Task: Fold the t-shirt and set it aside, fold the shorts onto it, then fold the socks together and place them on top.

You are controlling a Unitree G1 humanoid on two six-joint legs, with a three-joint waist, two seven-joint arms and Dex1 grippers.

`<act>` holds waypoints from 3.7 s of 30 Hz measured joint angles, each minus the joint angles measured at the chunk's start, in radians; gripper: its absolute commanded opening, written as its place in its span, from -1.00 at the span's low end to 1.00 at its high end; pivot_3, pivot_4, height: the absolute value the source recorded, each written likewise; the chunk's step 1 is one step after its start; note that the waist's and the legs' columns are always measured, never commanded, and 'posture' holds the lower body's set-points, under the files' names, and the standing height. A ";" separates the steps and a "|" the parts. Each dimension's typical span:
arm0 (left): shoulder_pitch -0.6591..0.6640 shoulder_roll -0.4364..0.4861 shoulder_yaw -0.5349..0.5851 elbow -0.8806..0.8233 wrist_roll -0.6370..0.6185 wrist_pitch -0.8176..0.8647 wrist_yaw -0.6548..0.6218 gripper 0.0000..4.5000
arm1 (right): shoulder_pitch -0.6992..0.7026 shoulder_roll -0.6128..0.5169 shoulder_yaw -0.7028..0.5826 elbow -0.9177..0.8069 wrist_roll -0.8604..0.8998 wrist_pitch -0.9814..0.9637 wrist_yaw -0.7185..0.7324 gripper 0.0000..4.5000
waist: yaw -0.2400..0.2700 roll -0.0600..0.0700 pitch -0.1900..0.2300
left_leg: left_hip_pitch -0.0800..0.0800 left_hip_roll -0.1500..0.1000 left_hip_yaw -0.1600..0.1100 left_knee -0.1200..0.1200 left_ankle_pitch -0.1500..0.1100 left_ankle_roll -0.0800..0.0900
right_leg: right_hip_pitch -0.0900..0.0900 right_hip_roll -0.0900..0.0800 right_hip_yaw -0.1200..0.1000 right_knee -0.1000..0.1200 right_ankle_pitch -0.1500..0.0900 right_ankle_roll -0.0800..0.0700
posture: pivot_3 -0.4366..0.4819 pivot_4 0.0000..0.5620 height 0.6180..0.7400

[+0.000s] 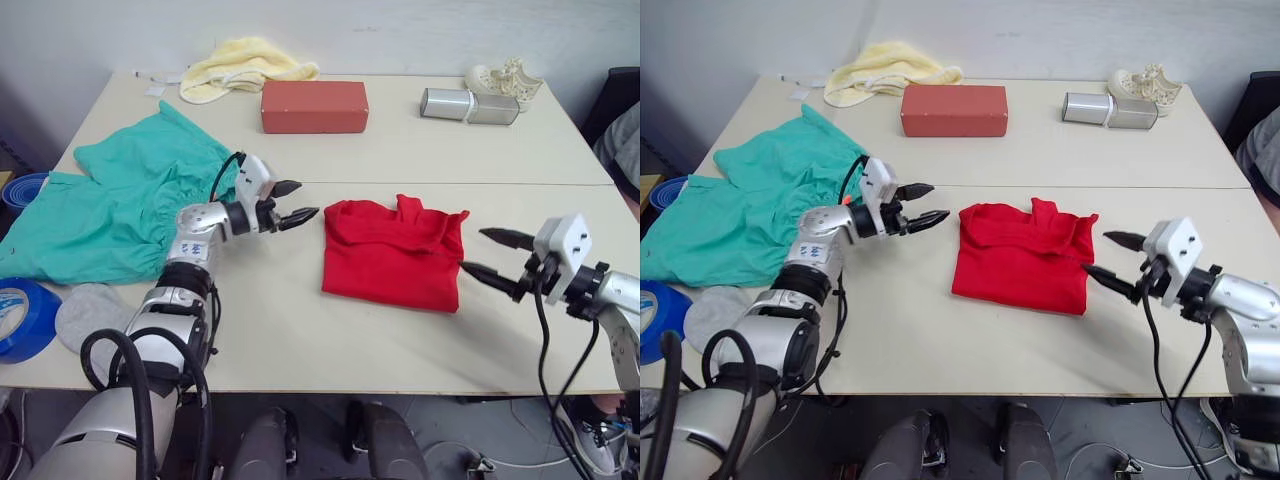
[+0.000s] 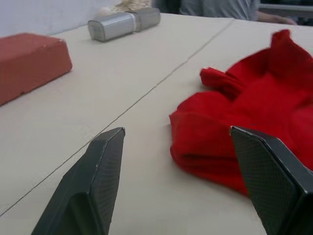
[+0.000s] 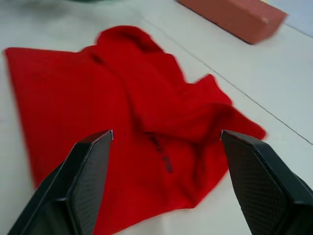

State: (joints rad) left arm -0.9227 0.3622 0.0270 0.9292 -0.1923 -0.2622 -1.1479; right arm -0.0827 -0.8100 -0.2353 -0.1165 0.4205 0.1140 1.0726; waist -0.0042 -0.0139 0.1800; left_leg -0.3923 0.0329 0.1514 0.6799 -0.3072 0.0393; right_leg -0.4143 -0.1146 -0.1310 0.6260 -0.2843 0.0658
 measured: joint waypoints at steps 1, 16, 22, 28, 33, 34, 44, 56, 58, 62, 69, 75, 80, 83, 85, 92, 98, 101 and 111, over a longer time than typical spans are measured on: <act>0.038 0.015 -0.004 -0.055 -0.023 -0.013 -0.082 1.00 | 0.033 0.000 0.031 -0.052 -0.004 -0.004 0.014 0.59 | -0.001 0.000 0.000 | 0.000 0.001 0.000 0.000 0.000 -0.001 | 0.000 0.001 0.000 0.000 0.000 0.000 | -0.05 -0.47 1.00; 0.361 0.125 -0.057 -0.598 -0.137 0.200 -0.320 1.00 | -0.098 0.105 0.367 -0.026 -0.353 -0.024 -0.167 0.16 | 0.001 0.000 0.000 | 0.001 0.000 -0.002 0.002 0.000 0.001 | 0.002 -0.002 0.000 0.001 0.000 -0.001 | -0.05 -0.47 1.00; 0.392 0.144 -0.059 -0.650 -0.137 0.231 -0.302 1.00 | -0.107 0.110 0.397 -0.020 -0.385 -0.048 -0.168 -0.78 | 0.000 0.000 0.000 | 0.002 0.000 -0.002 0.002 0.000 0.001 | 0.002 -0.001 0.000 0.001 0.000 -0.001 | -0.05 -0.47 1.00; 0.415 0.166 -0.056 -0.681 -0.143 0.253 -0.298 1.00 | -0.071 0.102 0.387 -0.054 -0.362 -0.046 -0.131 -0.98 | 0.004 0.000 0.000 | 0.001 0.000 -0.002 0.001 -0.001 0.002 | 0.002 -0.002 0.000 0.000 0.000 -0.001 | -0.05 -0.47 1.00; 0.431 0.198 -0.054 -0.722 -0.164 0.291 -0.296 1.00 | 0.059 0.028 0.384 -0.187 -0.246 -0.037 -0.003 -0.98 | 0.003 0.000 0.000 | 0.001 0.000 -0.003 0.000 -0.001 0.002 | 0.002 -0.002 -0.001 -0.001 -0.001 -0.001 | -0.05 -0.47 1.00; 0.434 0.203 -0.054 -0.742 -0.173 0.305 -0.295 1.00 | 0.092 0.015 0.377 -0.228 -0.221 -0.024 0.009 -0.98 | 0.004 0.000 0.000 | 0.001 0.000 -0.003 0.001 -0.001 0.002 | 0.002 -0.002 0.000 -0.001 -0.001 -0.001 | -0.05 -0.47 1.00; 0.498 0.248 -0.055 -0.845 -0.204 0.359 -0.288 1.00 | 0.294 -0.002 0.292 -0.392 -0.088 0.033 -0.012 -0.69 | 0.006 0.000 0.000 | 0.002 0.001 -0.004 0.000 -0.003 0.001 | 0.003 -0.002 0.000 -0.001 -0.001 -0.002 | -0.05 -0.47 1.00; 0.423 0.224 -0.087 -0.813 -0.175 0.280 -0.263 1.00 | 0.217 -0.126 0.021 -0.212 -0.050 -0.215 0.166 -0.01 | 0.024 0.000 0.000 | 0.003 0.001 -0.003 0.000 -0.005 0.002 | 0.004 -0.001 0.000 -0.003 -0.001 -0.001 | -0.05 -0.47 1.00; 0.422 0.220 -0.098 -0.792 -0.161 0.261 -0.264 1.00 | 0.156 -0.127 0.037 -0.120 -0.116 -0.301 0.170 -0.01 | 0.024 0.001 0.001 | 0.002 0.001 -0.002 0.000 -0.004 0.002 | 0.003 -0.001 -0.001 -0.002 -0.001 -0.002 | -0.05 -0.47 1.00; 0.422 0.206 -0.120 -0.790 -0.154 0.241 -0.264 1.00 | 0.046 -0.121 0.095 -0.017 -0.209 -0.436 0.159 -0.01 | 0.024 0.001 0.001 | 0.002 0.001 -0.002 0.001 -0.004 0.001 | 0.003 0.000 -0.001 -0.001 -0.001 -0.002 | -0.05 -0.47 1.00; 0.424 0.200 -0.127 -0.794 -0.153 0.235 -0.261 1.00 | -0.095 -0.092 0.252 0.155 -0.345 -0.664 0.150 -0.01 | 0.021 0.002 0.001 | 0.002 0.001 -0.002 0.002 -0.003 0.001 | 0.003 0.000 -0.001 0.000 -0.001 -0.002 | -0.05 -0.47 1.00; 0.426 0.204 -0.125 -0.794 -0.153 0.232 -0.253 1.00 | -0.149 -0.086 0.291 0.227 -0.382 -0.726 0.112 -0.26 | 0.015 0.002 0.001 | 0.002 0.001 -0.002 0.002 -0.003 0.001 | 0.003 -0.001 -0.001 0.000 -0.001 -0.002 | -0.05 -0.47 1.00; 0.433 0.206 -0.125 -0.794 -0.153 0.230 -0.246 1.00 | -0.161 -0.081 0.307 0.244 -0.357 -0.721 0.100 -0.98 | 0.009 0.002 0.001 | 0.002 0.002 -0.002 0.002 -0.002 0.001 | 0.003 -0.001 -0.001 0.000 -0.001 -0.002 | -0.05 -0.47 1.00; 0.435 0.206 -0.125 -0.794 -0.153 0.229 -0.243 1.00 | -0.169 -0.075 0.306 0.247 -0.330 -0.688 0.088 -0.98 | 0.003 0.002 0.001 | 0.002 0.002 -0.002 0.002 -0.002 0.001 | 0.003 -0.001 -0.001 0.000 -0.001 -0.002 | -0.05 -0.47 1.00; 0.435 0.206 -0.125 -0.794 -0.153 0.228 -0.242 1.00 | -0.187 -0.057 0.304 0.258 -0.311 -0.640 0.063 -0.98 | 0.002 0.002 0.001 | 0.002 0.002 -0.002 0.002 -0.002 0.001 | 0.003 -0.001 -0.001 0.000 -0.001 -0.002 | -0.05 -0.47 1.00; 0.433 0.205 -0.126 -0.781 -0.152 0.221 -0.242 1.00 | -0.246 0.035 0.244 0.269 -0.236 -0.335 -0.092 -0.98 | 0.000 0.002 0.001 | 0.002 0.002 -0.002 0.002 -0.002 0.000 | 0.003 -0.001 -0.001 0.001 -0.002 -0.003 | -0.05 -0.47 1.00; 0.430 0.204 -0.126 -0.760 -0.150 0.217 -0.242 1.00 | -0.253 0.093 0.227 0.250 -0.191 -0.037 -0.187 -0.98 | 0.001 0.002 0.001 | 0.002 0.002 -0.002 0.002 -0.002 0.000 | 0.003 -0.001 -0.001 0.001 -0.002 -0.003 | -0.05 -0.47 1.00; 0.430 0.204 -0.126 -0.760 -0.149 0.217 -0.241 1.00 | -0.253 0.099 0.227 0.239 -0.191 -0.002 -0.203 -0.98 | 0.000 0.002 0.001 | 0.002 0.002 -0.002 0.001 -0.002 0.000 | 0.002 -0.001 -0.001 0.001 -0.002 -0.003 | -0.05 -0.47 1.00; 0.430 0.199 -0.136 -0.775 -0.138 0.231 -0.223 1.00 | -0.186 0.116 0.116 0.151 -0.099 0.100 -0.223 0.05 | 0.003 0.003 0.002 | 0.002 0.002 -0.002 0.001 -0.002 0.001 | 0.002 -0.001 -0.001 0.000 -0.001 -0.003 | -0.05 -0.47 1.00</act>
State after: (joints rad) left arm -0.4924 0.5614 -0.1092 0.1542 -0.3306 -0.0307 -1.3708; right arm -0.2689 -0.6936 -0.1189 0.0343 0.3220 0.2137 0.8501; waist -0.0014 -0.0110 0.1817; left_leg -0.3907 0.0348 0.1491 0.6808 -0.3095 0.0399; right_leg -0.4118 -0.1157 -0.1318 0.6261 -0.2858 0.0632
